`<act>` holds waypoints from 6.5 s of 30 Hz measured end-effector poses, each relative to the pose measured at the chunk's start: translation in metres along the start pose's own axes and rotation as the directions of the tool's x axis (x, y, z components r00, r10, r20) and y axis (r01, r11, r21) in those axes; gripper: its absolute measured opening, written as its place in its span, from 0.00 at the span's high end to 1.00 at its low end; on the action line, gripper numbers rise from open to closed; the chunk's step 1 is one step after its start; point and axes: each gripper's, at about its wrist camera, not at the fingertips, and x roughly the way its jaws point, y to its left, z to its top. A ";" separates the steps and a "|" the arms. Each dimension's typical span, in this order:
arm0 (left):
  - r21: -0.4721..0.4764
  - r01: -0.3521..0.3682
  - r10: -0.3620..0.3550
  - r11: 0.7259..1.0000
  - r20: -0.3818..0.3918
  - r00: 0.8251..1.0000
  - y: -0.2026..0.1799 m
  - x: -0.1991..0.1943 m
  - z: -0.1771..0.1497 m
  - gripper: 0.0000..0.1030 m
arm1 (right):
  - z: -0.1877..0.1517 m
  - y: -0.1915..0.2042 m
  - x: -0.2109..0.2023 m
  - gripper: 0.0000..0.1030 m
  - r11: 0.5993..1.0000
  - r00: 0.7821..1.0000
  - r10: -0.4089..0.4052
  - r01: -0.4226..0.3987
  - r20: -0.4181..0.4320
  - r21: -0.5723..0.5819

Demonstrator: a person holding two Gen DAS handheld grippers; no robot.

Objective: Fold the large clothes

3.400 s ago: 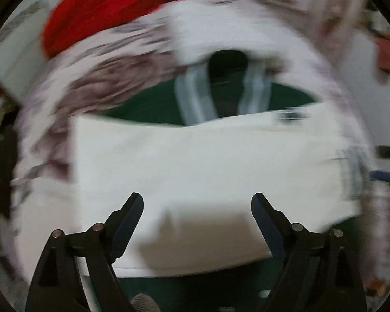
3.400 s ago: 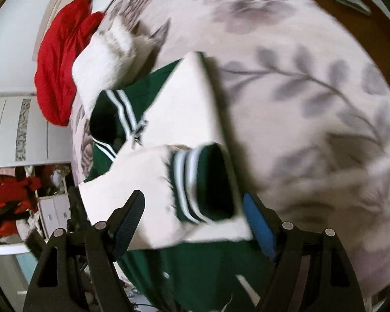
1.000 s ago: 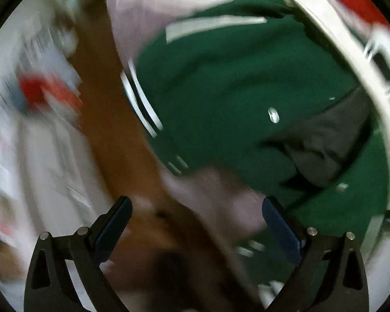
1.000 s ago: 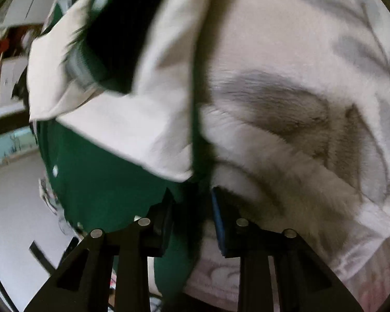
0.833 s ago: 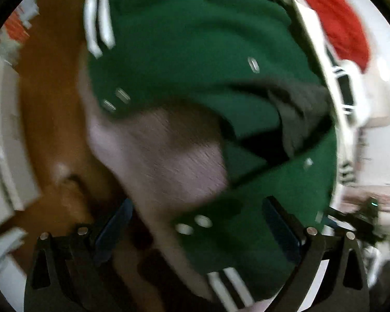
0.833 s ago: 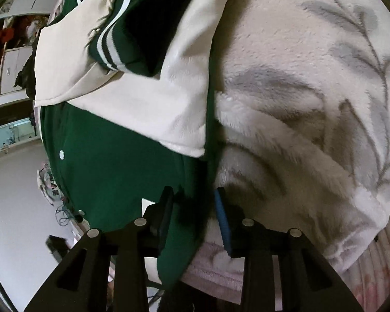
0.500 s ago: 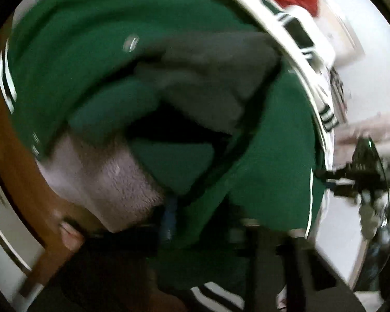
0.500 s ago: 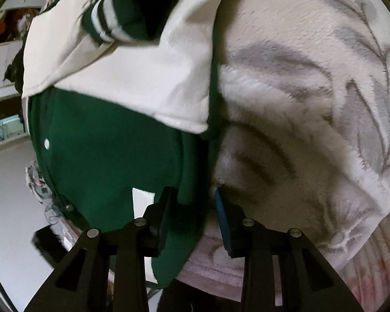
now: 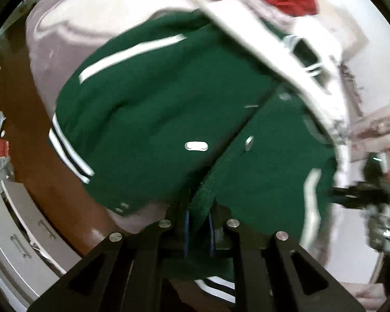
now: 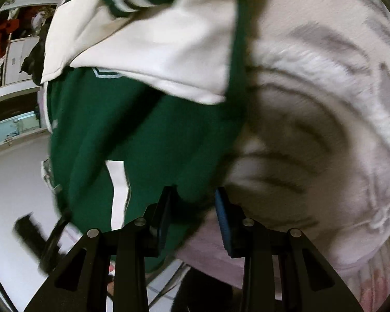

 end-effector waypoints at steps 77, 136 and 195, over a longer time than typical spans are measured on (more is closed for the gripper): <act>0.464 -0.841 0.707 0.278 0.494 0.507 -0.236 0.090 -0.142 0.58 | 0.121 -0.090 -0.078 0.27 0.940 0.902 0.305 -0.336 0.305 0.054; -0.365 0.088 -0.140 0.927 -0.118 0.983 0.205 -0.051 0.074 0.26 | 0.240 0.426 0.003 0.36 0.979 0.990 0.100 -0.081 0.097 -0.187; -0.182 0.217 -0.254 0.959 -0.213 0.944 0.222 -0.041 0.150 0.40 | -0.127 0.163 0.114 0.41 0.954 0.969 0.246 -0.248 0.037 0.165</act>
